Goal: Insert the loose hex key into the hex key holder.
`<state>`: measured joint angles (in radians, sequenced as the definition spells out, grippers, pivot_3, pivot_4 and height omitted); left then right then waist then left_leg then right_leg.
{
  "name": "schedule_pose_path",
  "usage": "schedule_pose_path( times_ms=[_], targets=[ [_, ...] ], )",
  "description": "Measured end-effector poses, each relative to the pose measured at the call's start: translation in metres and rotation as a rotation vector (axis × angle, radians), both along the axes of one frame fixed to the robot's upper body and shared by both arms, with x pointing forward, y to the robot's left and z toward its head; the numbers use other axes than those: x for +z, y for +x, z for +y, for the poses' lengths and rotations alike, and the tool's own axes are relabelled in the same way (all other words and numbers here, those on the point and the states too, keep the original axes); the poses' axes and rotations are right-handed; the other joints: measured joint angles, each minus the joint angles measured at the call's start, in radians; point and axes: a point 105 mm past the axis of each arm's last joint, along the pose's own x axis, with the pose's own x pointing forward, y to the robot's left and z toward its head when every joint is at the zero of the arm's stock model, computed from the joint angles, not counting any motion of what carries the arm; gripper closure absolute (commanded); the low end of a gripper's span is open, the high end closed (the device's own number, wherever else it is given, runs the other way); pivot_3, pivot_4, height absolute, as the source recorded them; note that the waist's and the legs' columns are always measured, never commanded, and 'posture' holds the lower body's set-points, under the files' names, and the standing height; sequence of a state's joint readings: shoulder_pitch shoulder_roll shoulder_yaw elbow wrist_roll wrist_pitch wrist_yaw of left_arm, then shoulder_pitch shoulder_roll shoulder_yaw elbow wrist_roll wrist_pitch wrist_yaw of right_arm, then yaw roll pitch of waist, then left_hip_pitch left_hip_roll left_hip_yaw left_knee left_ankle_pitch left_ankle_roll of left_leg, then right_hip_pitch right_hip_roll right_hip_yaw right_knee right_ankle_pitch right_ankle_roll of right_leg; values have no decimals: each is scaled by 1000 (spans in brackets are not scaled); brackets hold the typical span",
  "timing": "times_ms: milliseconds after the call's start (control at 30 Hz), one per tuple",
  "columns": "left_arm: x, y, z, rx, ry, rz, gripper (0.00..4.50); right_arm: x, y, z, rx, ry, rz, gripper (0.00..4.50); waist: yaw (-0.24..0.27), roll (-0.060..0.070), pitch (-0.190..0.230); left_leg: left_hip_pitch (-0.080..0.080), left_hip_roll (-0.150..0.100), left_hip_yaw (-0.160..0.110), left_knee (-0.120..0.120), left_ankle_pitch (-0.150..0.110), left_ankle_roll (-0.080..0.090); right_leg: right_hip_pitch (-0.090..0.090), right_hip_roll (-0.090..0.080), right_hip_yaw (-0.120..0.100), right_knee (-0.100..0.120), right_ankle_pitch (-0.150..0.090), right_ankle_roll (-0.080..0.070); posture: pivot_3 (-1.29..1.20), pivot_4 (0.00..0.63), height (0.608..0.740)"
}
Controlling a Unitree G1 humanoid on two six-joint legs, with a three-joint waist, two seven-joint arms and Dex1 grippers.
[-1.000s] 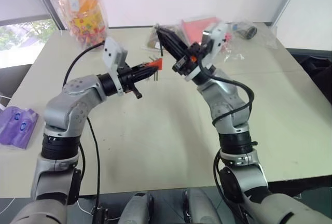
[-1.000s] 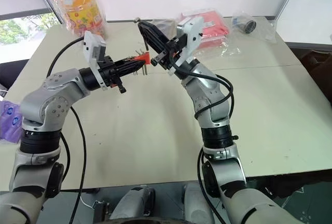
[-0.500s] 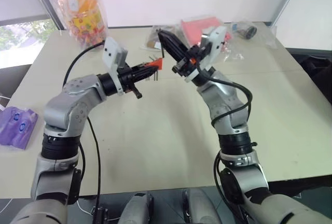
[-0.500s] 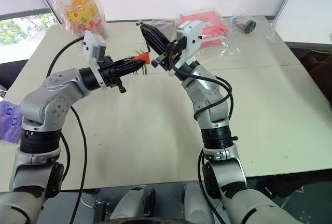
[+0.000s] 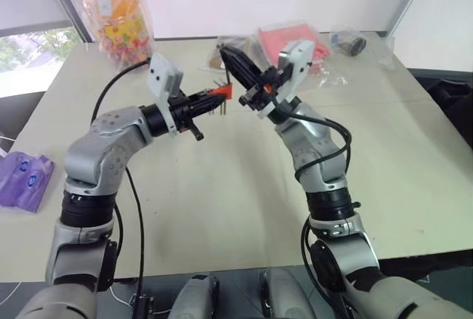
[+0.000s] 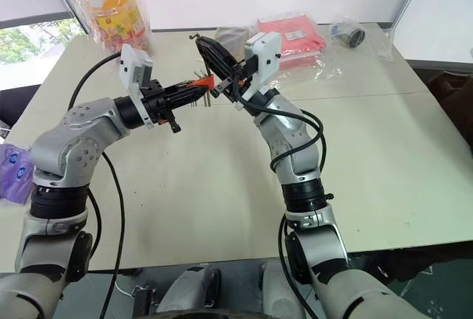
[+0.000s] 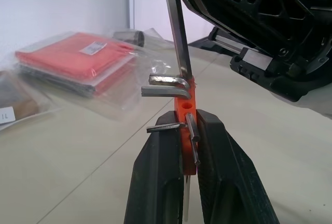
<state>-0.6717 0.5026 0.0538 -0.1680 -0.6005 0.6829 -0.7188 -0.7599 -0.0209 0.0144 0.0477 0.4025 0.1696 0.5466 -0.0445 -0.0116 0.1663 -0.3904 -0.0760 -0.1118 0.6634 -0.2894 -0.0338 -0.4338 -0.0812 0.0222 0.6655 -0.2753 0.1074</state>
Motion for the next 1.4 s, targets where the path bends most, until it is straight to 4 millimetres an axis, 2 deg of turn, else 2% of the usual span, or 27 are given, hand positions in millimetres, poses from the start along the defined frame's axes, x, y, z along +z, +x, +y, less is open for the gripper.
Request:
schedule_pose_path(
  times_ms=[600,733,867,933,1067,1200,1400],
  targets=[
    [0,0,-1,1,-3,2,4500,-4,4,-1,-12,-12,2,4463,0,0,0,0,0,0,0,0,0,0,0,0,0,0,0,0,150,740],
    [0,1,-1,3,-7,0,4500,-5,5,-4,-21,-25,3,2962,1,0,0,0,0,0,0,0,0,0,0,0,0,0,0,0,150,740],
    [1,1,-1,7,-14,-1,4500,-10,8,-12,-43,-38,20,824,0,0,0,0,0,0,0,0,0,0,0,0,0,0,0,0,150,740],
    [2,1,-1,9,-16,-4,4500,-12,8,-17,-57,-46,28,36,0,0,0,0,0,0,0,0,0,0,0,0,0,0,0,0,150,740],
    [3,2,-1,16,-21,-14,4500,-19,5,-33,-77,-95,36,36,3,0,0,0,0,0,0,0,0,0,0,0,0,0,0,0,150,740],
    [4,3,-1,18,-25,-17,4500,-29,-3,-66,-111,-155,66,36,8,0,0,0,0,0,0,0,0,1,0,0,-1,0,0,0,150,740],
    [3,4,-4,10,-46,-15,4500,-56,-19,-111,-157,-251,174,36,8,0,0,0,0,1,0,0,0,1,0,0,-1,0,0,0,150,740]
  ],
)
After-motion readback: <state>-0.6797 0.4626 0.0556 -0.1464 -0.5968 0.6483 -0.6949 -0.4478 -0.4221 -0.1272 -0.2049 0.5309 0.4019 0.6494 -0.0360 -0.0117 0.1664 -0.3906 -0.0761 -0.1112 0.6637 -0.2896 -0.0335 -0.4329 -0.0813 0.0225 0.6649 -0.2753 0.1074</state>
